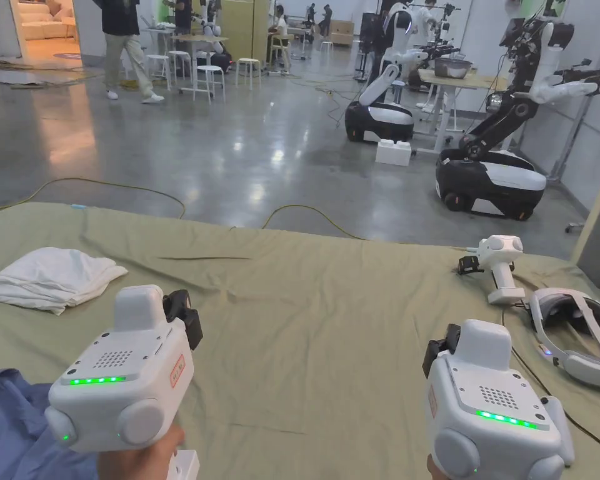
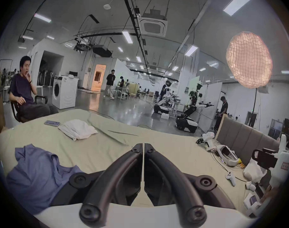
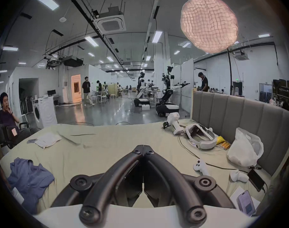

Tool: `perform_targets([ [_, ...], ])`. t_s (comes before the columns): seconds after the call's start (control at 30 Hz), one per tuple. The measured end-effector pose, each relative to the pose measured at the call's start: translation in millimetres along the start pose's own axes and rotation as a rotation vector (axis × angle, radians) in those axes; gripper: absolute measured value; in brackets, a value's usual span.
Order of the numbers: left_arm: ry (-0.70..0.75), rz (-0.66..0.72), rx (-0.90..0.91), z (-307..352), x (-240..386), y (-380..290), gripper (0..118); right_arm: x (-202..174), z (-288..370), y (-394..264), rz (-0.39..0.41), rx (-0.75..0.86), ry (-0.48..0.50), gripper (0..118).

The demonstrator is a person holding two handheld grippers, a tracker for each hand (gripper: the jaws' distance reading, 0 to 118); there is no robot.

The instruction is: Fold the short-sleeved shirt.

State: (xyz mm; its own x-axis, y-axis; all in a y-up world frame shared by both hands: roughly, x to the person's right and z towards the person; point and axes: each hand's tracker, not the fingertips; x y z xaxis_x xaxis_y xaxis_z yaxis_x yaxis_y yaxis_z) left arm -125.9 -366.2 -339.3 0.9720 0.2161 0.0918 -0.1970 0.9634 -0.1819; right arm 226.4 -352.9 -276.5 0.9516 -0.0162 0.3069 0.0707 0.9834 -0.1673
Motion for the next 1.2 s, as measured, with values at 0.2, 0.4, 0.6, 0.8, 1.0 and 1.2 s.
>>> perform_targets([
  [0.2, 0.033, -0.143, -0.078, 10.5, -9.7, 18.6, 2, -5.2, 0.7, 3.7, 0.028, -0.010, 0.015, 0],
  [0.4, 0.134, -0.185, -0.305, 20.0, -72.9, 22.4, 2, -11.3, -2.6, -1.6, 0.053, -0.038, 0.038, 0],
  [0.6, 0.255, -0.097, -0.498, 36.9, -179.6, 6.9, 7, -22.4, -9.3, -14.1, 0.083, -0.084, 0.063, 0],
  [0.8, 0.335, 0.013, -0.729, 29.2, -289.2, -36.5, 39, -36.5, -18.0, -31.2, 0.098, -0.130, 0.086, 0],
  [1.0, 0.279, 0.155, -0.933, 14.6, -325.5, -87.2, 60, -45.5, -23.5, -43.3, 0.112, -0.170, 0.103, 0],
  [1.2, 0.327, 0.033, -0.925, 7.1, -310.6, -118.1, 58, -46.7, -27.4, -50.3, 0.136, -0.199, 0.098, 0],
])
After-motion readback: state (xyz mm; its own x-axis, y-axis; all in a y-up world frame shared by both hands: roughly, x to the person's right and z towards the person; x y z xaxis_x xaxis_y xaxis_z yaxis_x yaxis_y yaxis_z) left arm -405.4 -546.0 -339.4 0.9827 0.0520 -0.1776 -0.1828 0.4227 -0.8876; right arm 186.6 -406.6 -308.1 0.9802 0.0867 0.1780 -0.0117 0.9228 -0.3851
